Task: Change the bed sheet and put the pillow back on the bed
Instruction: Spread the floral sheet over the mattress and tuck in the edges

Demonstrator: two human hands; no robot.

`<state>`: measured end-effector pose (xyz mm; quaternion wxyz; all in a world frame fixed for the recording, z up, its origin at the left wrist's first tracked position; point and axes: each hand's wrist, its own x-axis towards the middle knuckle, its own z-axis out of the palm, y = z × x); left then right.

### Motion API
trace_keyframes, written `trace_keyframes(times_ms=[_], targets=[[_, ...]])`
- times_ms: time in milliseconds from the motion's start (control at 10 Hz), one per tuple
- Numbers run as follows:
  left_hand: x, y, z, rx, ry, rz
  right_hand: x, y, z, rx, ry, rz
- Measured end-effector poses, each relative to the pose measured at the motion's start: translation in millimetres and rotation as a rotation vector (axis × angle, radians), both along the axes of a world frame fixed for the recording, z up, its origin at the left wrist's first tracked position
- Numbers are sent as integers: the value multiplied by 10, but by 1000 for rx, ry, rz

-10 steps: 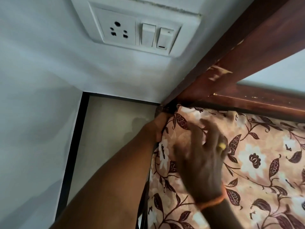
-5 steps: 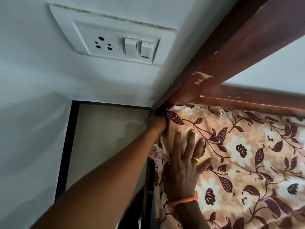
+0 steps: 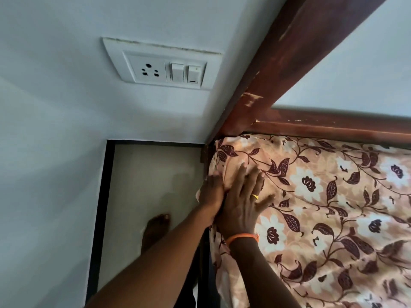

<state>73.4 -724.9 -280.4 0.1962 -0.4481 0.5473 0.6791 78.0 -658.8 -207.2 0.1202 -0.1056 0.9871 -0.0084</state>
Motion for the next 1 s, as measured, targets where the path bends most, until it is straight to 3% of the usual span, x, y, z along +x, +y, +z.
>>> trace_keyframes(times_ms=[100, 200, 300, 500, 600, 700, 800, 900, 1000], targets=[[553, 195, 71, 257, -35, 144, 580, 351, 282, -19, 23, 92], [1059, 515, 44, 282, -60, 186, 1135, 787, 341, -40, -10, 195], [1638, 768, 372, 128, -181, 110, 1917, 1391, 426, -16, -33, 159], [2170, 876, 1007, 145, -273, 58, 2747, 2186, 564, 35, -97, -224], [2303, 942, 1112, -8, -206, -16, 2979, 2420, 598, 43, -115, -336], [2485, 1219, 1206, -300, -117, -177, 3093, 2675, 653, 23, -114, -678], [2690, 1521, 1226, -436, -69, -286, 3187, 2918, 646, 35, -209, -861], [3000, 2117, 1389, -457, 49, -440, 3313, 3402, 613, -87, -138, -776], [3132, 2562, 1501, -273, 101, -387, 3366, 3794, 664, -274, -68, -647]])
